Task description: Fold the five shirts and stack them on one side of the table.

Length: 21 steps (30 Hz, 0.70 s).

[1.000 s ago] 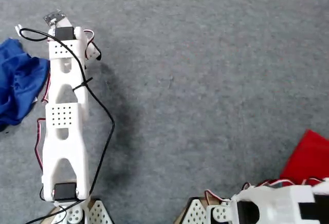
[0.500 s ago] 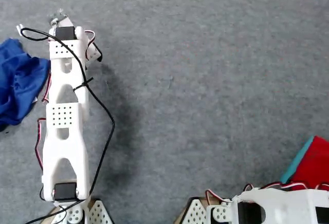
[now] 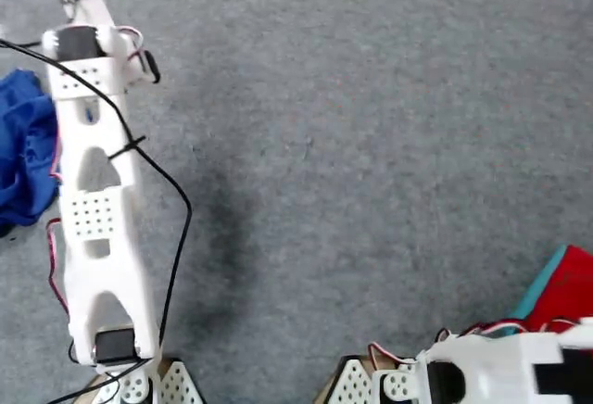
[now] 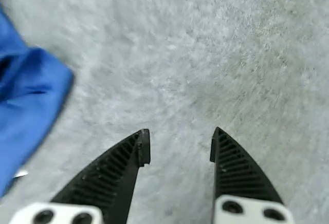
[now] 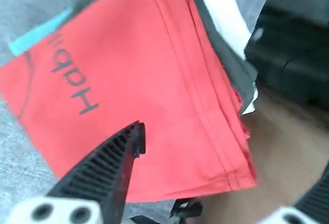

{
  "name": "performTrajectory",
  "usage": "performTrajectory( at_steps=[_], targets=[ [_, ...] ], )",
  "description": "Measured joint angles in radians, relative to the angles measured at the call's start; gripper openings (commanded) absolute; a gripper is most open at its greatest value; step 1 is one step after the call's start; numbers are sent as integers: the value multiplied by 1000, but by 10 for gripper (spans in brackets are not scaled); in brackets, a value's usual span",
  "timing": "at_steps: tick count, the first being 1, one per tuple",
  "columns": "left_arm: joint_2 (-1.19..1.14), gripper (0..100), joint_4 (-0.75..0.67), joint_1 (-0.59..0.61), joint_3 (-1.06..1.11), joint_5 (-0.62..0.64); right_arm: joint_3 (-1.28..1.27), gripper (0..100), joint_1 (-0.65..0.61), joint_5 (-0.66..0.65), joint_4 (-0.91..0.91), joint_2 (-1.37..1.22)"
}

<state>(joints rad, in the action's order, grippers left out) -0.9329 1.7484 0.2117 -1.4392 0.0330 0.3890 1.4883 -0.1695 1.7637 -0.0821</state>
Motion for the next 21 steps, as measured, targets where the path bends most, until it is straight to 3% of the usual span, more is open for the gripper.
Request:
performTrajectory(
  at_steps=[9, 15, 21],
  targets=[
    [511, 200, 0, 109, 471, -173, 0, 490, -130, -11, 0, 279],
    [703, 200, 0, 308, 717, -281, 0, 490, -238, -11, 0, 399],
    [796, 200, 0, 537, 767, -399, -92, 489, -393, -15, 2, 572]
  ],
)
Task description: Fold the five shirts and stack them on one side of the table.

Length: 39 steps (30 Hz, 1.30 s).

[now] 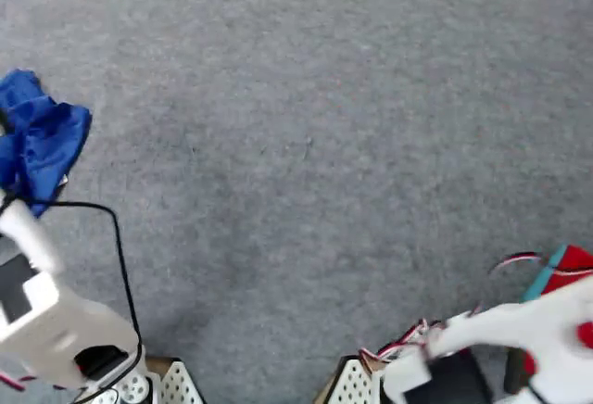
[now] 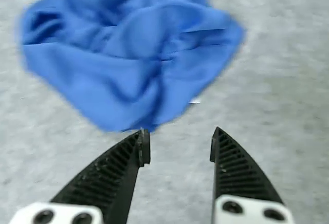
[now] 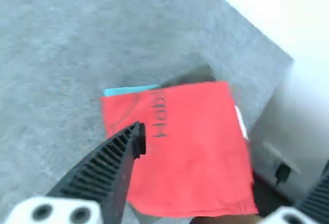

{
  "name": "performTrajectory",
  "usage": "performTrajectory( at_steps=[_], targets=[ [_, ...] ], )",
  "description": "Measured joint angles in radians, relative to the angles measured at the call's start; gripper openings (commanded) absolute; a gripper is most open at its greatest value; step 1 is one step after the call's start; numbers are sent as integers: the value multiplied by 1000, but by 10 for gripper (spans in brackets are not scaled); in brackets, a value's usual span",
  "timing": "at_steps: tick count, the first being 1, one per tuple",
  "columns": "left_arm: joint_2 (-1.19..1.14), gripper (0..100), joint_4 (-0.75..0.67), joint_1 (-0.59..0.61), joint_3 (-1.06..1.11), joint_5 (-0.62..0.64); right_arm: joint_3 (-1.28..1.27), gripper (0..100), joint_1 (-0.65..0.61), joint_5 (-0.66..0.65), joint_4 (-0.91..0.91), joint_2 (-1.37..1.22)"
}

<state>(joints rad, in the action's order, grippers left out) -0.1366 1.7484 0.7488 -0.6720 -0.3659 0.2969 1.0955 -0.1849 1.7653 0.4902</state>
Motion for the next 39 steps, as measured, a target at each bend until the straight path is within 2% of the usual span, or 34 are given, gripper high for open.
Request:
performTrajectory(
  at_steps=[3, 5, 9, 12, 16, 22, 26, 28, 33, 39],
  targets=[
    [12, 200, 0, 109, 0, -61, -133, 485, -126, -2, 0, 127],
    [12, 200, 0, 178, 0, -89, -236, 444, -229, 0, 0, 227],
    [12, 200, 0, 316, 8, -129, -479, 278, -473, 41, 0, 428],
    [3, 199, 0, 376, 38, -169, -646, 138, -640, 78, -72, 522],
    [-26, 199, 0, 433, 60, -193, -798, 2, -767, 140, -203, 557],
    [-37, 190, 0, 496, 63, -196, -968, 23, -916, 150, -368, 559],
    [-37, 67, 0, 517, 63, -196, -1125, 23, -1082, 150, -572, 559],
    [-37, 12, 0, 523, 63, -196, -1214, 23, -1175, 150, -701, 559],
    [-37, 35, 0, 592, 63, -196, -1459, 23, -1402, 150, -1103, 559],
    [-37, 35, 0, 701, 63, -196, -1682, 23, -1585, 150, -1590, 557]
  ],
)
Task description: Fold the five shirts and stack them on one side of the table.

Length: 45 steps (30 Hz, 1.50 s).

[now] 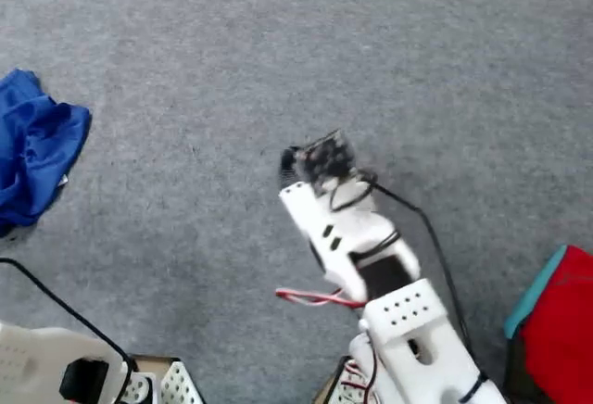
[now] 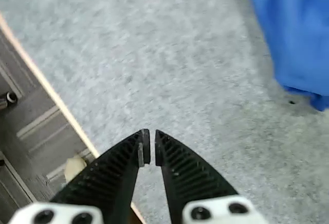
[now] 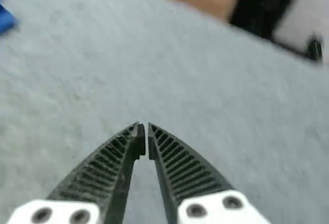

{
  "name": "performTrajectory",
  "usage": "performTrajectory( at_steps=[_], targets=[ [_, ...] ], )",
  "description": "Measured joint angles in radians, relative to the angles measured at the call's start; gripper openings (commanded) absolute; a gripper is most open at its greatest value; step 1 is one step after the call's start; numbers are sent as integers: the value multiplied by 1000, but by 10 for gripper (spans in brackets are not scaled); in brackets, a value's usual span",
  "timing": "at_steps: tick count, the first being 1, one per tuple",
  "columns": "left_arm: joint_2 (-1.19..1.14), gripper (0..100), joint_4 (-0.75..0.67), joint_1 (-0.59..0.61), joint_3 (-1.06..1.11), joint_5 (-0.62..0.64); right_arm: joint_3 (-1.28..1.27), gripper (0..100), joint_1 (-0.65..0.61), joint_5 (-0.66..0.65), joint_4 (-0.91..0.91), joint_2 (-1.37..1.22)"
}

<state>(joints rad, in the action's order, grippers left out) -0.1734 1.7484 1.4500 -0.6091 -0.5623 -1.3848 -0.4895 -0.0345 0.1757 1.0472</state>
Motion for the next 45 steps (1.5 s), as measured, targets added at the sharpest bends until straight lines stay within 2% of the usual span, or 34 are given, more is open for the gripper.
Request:
performTrajectory(
  at_steps=[8, 13, 18, 24, 29, 34, 39, 42, 45],
  targets=[
    [0, 35, 0, 25, 0, 0, -6, 23, -43, 0, -158, -183],
    [0, 39, 0, 6, -31, 0, 71, 23, -43, 0, -264, -443],
    [-2, 43, 0, -80, -112, 0, 253, 23, -43, 0, -330, -792],
    [-3, 191, 0, -210, -120, 0, 489, 23, -43, 0, -341, -1163],
    [-69, 284, -40, -331, -120, 15, 511, 23, -28, 0, -341, -1183],
    [-258, 292, -180, -397, -123, 181, 512, 23, -18, 0, -341, -1183],
    [-496, 288, -215, -446, -132, 238, 512, 23, -18, 0, -341, -1183],
    [-628, 256, -216, -477, -132, 244, 512, 23, -18, 0, -341, -1183],
    [-712, 161, -221, -494, -150, 244, 512, 23, -18, 0, -341, -1183]
  ],
)
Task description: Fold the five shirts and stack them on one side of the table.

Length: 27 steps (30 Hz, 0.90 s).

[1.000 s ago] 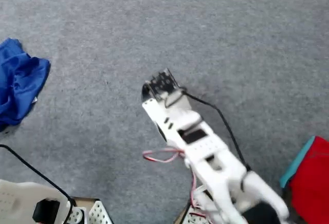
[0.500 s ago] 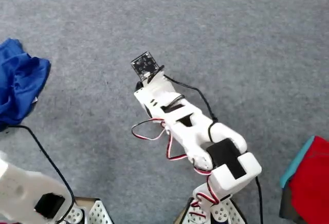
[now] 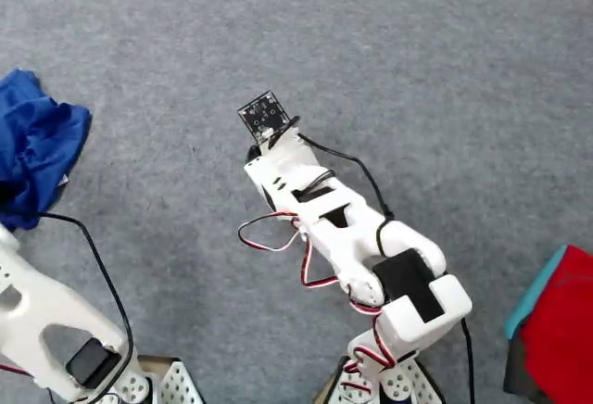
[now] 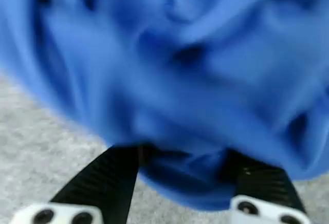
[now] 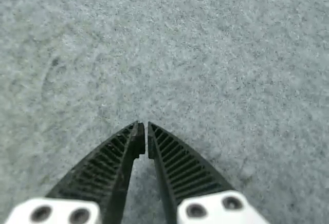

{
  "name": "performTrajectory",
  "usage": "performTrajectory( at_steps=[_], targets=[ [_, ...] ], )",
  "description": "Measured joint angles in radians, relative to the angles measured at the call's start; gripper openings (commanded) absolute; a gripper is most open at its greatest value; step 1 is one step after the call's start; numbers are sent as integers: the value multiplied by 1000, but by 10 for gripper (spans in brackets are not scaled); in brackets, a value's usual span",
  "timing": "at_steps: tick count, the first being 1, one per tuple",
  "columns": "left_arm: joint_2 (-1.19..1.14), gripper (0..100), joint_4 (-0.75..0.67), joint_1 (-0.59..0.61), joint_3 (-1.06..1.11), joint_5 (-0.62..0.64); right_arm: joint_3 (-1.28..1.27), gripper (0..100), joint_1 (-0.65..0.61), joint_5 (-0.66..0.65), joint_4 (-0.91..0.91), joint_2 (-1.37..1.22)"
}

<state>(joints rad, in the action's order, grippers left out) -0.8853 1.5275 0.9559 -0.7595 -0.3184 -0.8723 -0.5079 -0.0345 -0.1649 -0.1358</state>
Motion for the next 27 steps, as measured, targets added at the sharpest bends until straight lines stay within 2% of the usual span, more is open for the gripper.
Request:
performTrajectory(
  at_steps=[4, 7, 12, 17, 22, 27],
  targets=[
    [-40, 22, 3, -6, -18, 3, 0, 23, 0, 0, 0, 0],
    [-41, 26, 37, -20, -46, 2, 0, 23, 0, 0, 0, 0],
    [-23, 19, 196, -106, -169, 3, 0, 23, 0, 0, 0, 0],
    [129, 19, 221, -218, -198, 3, 0, 23, 0, 0, 0, 0],
    [362, 19, 221, -385, -15, 3, 0, 23, 14, 0, 0, 0],
    [589, 20, 221, -618, 261, 5, 0, 23, 103, -2, 0, 52]
  ],
)
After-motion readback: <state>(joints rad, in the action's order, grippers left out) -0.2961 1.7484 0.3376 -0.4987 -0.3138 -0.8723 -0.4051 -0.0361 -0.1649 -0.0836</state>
